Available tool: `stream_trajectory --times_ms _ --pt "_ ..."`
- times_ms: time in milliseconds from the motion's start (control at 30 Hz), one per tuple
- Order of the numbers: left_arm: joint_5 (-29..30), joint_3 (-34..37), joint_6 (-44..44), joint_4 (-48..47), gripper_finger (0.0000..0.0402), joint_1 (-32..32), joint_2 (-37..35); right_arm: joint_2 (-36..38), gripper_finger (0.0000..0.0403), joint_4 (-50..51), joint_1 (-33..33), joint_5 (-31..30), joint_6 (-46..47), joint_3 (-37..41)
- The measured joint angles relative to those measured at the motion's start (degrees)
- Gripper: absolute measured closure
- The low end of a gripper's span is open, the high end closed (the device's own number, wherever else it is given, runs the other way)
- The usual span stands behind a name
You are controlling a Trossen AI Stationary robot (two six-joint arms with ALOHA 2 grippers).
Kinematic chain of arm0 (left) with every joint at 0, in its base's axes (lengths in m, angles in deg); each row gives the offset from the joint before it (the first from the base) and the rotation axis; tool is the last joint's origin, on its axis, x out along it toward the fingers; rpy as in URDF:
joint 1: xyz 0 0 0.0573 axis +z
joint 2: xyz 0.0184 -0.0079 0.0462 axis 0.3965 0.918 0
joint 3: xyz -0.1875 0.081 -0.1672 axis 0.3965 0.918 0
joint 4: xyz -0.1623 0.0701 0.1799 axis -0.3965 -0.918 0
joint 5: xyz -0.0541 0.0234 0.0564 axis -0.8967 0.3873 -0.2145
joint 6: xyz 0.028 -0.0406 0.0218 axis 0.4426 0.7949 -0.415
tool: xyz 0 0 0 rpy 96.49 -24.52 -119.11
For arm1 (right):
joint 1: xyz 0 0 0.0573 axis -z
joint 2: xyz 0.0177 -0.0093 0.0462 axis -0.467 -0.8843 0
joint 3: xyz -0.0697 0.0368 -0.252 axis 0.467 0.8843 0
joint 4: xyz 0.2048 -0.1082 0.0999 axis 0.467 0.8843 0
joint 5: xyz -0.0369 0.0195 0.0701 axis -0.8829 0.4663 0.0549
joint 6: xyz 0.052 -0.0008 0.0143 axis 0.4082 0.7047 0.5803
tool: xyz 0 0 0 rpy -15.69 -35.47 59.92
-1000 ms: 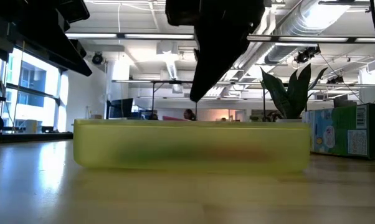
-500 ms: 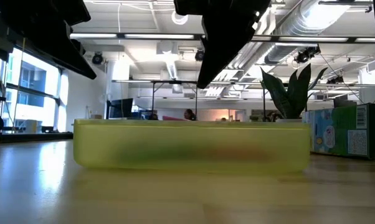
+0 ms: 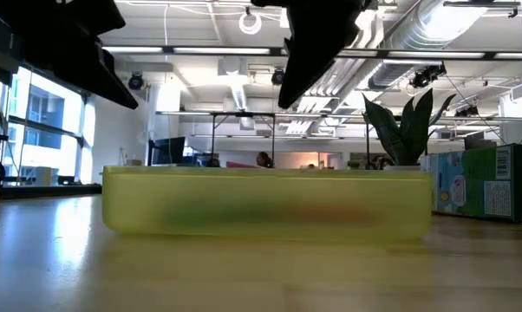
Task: Pack school essentials
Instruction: Put the crayon box into the yellow supply box
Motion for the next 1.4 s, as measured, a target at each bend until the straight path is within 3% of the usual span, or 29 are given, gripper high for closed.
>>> stream_trajectory --times_ms 100,300,600,967,1400 --pt "5.2 0.0 1.3 0.0 0.0181 0.2 0.0 1.5 0.0231 0.0 0.0 -1.3 -0.1 0.0" --pt "10.2 0.0 0.6 0.1 0.0181 1.8 0.0 5.5 0.0231 0.4 0.3 -7.6 -3.3 0.0" --pt "11.7 0.0 -3.8 0.1 0.0181 5.2 0.0 14.4 0.0231 2.5 0.9 -12.4 -5.9 0.0" --pt "1.8 0.0 -6.1 0.1 0.0181 5.8 0.0 18.9 0.0231 22.2 0.7 -13.5 13.9 0.0" --pt "-3.6 0.0 -3.5 0.1 0.0181 5.8 0.0 24.1 0.0231 21.9 -1.2 -14.8 26.4 15.4"
